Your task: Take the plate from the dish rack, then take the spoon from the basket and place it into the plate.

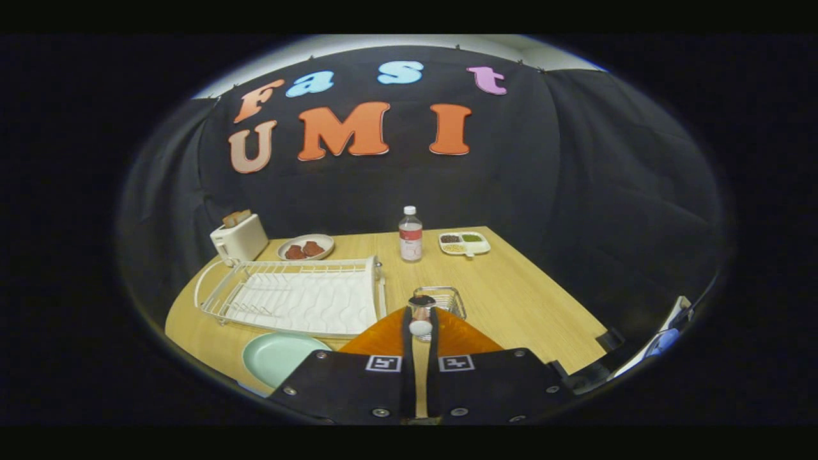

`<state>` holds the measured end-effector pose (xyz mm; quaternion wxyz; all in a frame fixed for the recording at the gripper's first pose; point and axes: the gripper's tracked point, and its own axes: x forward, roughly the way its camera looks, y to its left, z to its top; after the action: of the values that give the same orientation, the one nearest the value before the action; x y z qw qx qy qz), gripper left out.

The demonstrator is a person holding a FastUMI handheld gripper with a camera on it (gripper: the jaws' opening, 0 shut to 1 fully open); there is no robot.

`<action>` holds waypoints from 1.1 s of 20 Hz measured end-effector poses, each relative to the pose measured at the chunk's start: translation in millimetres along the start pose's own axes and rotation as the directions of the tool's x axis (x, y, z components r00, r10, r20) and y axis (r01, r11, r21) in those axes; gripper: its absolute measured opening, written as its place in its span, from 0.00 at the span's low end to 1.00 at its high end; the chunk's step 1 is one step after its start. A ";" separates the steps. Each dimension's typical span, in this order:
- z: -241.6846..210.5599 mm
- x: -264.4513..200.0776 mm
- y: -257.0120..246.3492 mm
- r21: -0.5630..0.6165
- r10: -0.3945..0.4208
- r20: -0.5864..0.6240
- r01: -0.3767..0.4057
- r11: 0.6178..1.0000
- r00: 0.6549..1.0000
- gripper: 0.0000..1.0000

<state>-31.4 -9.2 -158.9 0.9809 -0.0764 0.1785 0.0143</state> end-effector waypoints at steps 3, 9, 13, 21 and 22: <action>9.9 -14.6 20.7 -0.024 0.061 0.033 -0.060 0.998 0.998 0.07; 12.6 -42.7 70.9 -0.102 0.210 0.060 -0.203 0.974 0.976 0.07; 10.6 -51.5 102.0 -0.181 0.312 0.050 -0.299 0.937 0.949 0.07; -31.3 -73.2 164.6 -0.234 0.469 -0.051 -0.467 0.853 0.882 0.07; -36.9 -72.2 168.8 -0.243 0.482 -0.070 -0.484 0.841 0.873 0.07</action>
<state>-121.2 151.8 -192.0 0.9272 -0.1531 0.1915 0.2832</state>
